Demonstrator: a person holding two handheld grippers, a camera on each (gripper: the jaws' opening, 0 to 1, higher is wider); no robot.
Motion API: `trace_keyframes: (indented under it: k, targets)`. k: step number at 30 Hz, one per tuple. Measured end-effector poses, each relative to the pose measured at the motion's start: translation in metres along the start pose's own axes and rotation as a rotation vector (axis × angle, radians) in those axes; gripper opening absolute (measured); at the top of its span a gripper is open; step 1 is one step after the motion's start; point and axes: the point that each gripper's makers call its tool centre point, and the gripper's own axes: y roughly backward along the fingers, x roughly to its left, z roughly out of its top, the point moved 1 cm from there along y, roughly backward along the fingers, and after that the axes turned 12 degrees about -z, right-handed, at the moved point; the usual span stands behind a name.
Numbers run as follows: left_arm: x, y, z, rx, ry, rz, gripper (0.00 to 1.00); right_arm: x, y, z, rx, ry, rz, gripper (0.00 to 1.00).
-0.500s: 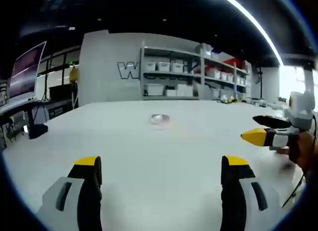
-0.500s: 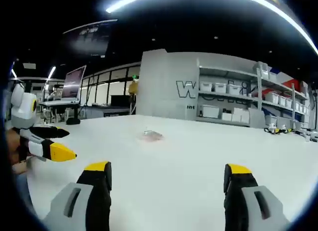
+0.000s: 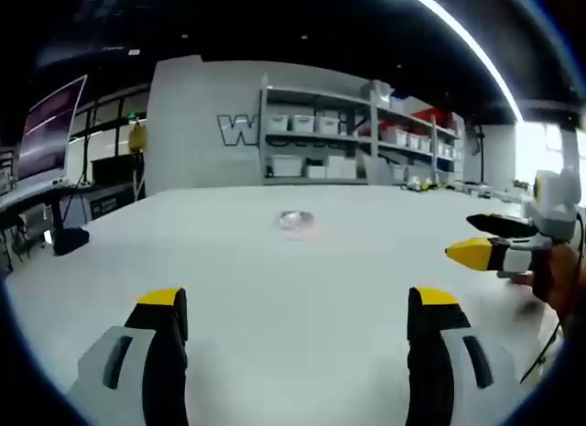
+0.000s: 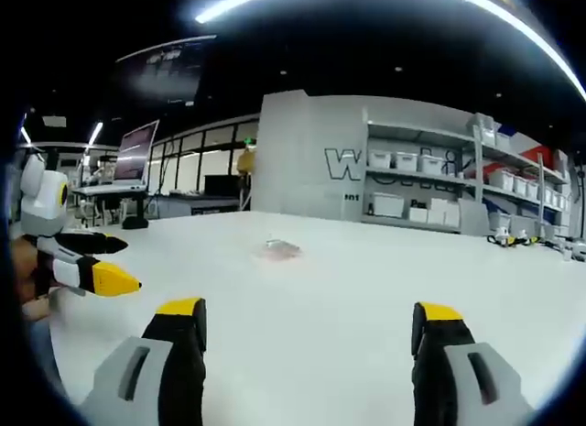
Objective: Open the resealable bag by pulling the two sides of the seal apart until the entire bag opening is separated and visibly accessible.
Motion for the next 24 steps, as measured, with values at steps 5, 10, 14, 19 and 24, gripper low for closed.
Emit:
trace_keyframes:
  k: [5, 10, 14, 19, 24]
  targets:
    - [0.0, 0.0, 0.0, 0.001, -0.001, -0.001, 1.0, 0.0, 0.001, 0.0, 0.0, -0.002, 0.002, 0.95]
    - [-0.001, 0.0, 0.0, 0.0, -0.003, -0.003, 1.0, 0.0, 0.001, -0.001, 0.001, 0.0, 0.006, 0.94]
    - [-0.001, -0.002, 0.0, -0.002, -0.007, -0.006, 1.0, 0.0, 0.002, 0.0, -0.002, 0.0, 0.008, 0.94]
    - [0.0, -0.008, 0.006, -0.011, -0.031, -0.015, 1.0, 0.001, 0.002, -0.001, -0.001, 0.003, 0.01, 0.94]
    - [0.004, -0.015, 0.011, -0.018, -0.06, -0.007, 1.0, 0.001, 0.001, -0.001, 0.003, 0.007, 0.012, 0.93]
